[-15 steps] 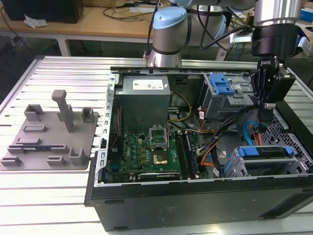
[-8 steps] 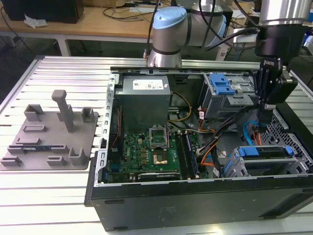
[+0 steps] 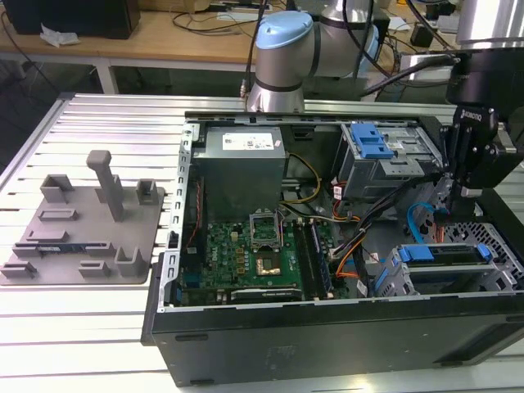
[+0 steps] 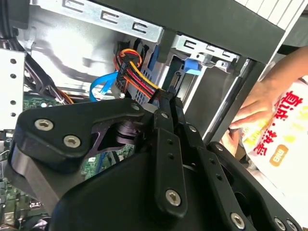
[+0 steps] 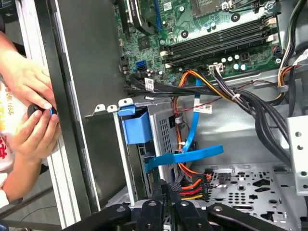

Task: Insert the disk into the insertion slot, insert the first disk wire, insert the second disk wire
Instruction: 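Insert the first disk wire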

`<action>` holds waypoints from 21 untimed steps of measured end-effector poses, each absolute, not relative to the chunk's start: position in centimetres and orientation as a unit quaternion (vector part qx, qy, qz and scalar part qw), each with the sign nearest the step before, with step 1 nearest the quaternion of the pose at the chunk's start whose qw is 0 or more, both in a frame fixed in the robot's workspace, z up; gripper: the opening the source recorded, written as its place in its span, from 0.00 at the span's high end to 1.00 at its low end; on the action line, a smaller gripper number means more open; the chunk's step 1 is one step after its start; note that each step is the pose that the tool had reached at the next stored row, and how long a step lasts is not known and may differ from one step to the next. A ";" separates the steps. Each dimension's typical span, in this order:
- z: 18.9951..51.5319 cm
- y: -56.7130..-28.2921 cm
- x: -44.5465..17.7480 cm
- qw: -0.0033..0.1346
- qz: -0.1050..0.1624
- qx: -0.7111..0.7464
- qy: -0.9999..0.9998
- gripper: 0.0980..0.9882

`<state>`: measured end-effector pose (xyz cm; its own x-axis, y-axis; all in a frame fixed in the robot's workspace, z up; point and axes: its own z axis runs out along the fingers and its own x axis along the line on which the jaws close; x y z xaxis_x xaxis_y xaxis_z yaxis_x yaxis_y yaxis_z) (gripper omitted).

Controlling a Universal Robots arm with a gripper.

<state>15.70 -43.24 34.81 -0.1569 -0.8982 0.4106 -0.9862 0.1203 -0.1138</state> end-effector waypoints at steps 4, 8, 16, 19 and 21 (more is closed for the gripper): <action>34.8 -44.3 15.7 0.105 0.163 0.641 -0.743 0.93; 35.0 -45.4 15.7 0.076 0.129 0.645 -0.750 0.93; 35.5 -46.8 15.7 0.049 0.097 0.648 -0.754 0.93; 35.5 -46.9 15.7 0.049 0.097 0.648 -0.754 0.93; 35.5 -46.9 15.7 0.049 0.097 0.648 -0.754 0.93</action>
<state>15.71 -46.91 35.47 -0.1549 -0.9676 0.1993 -0.9865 0.1408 -0.0833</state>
